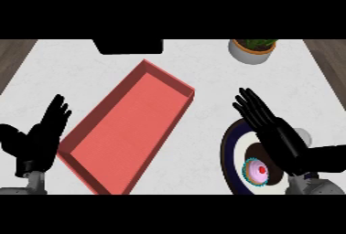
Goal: Pick the cupcake from the plate and place it in the cardboard box
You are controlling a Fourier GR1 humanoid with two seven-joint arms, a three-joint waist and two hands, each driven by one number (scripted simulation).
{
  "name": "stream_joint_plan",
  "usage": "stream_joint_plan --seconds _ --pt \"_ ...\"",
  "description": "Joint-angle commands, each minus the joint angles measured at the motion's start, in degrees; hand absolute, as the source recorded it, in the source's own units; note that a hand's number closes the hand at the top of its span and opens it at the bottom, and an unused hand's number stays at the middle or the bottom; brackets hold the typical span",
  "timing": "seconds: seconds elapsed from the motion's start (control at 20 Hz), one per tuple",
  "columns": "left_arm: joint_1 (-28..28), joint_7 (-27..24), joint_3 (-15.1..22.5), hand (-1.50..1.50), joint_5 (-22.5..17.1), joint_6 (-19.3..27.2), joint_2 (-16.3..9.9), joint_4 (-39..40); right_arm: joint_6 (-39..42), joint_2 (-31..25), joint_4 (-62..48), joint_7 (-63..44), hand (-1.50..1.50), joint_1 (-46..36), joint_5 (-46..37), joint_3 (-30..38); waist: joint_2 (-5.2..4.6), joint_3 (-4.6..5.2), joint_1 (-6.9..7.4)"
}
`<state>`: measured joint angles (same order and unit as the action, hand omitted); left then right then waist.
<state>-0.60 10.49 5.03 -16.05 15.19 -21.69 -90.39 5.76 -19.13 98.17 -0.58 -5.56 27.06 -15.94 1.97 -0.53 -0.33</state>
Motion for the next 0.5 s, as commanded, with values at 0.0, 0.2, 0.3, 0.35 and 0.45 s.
stream_joint_plan --seconds 0.0,0.2,0.3,0.35,0.45 --pt "-2.03 0.77 -0.57 0.00 4.69 2.15 -1.04 -0.56 2.24 -0.99 2.55 2.07 -1.50 4.02 -0.84 1.54 -1.88 0.51 0.04" --pt "0.81 -5.83 -3.60 0.00 12.95 1.94 -10.82 5.61 6.98 -5.62 -1.47 5.44 -1.50 7.87 2.79 7.04 -1.99 0.45 -0.64" --pt "1.07 -2.75 -1.63 0.00 11.53 1.74 -9.14 4.88 8.71 -18.88 2.95 6.93 -1.50 -1.33 -15.65 6.24 1.12 2.17 -0.33" --pt "0.93 -2.59 -1.96 0.00 12.16 1.53 -10.33 5.31 8.58 -22.60 1.86 7.07 -1.50 -0.19 -21.01 6.02 -0.23 1.36 -1.09" --pt "1.43 -4.49 -1.74 0.00 13.77 2.09 -10.40 6.42 6.47 -18.98 -3.49 16.23 -1.50 8.02 -27.66 2.70 -2.04 0.31 -1.19"
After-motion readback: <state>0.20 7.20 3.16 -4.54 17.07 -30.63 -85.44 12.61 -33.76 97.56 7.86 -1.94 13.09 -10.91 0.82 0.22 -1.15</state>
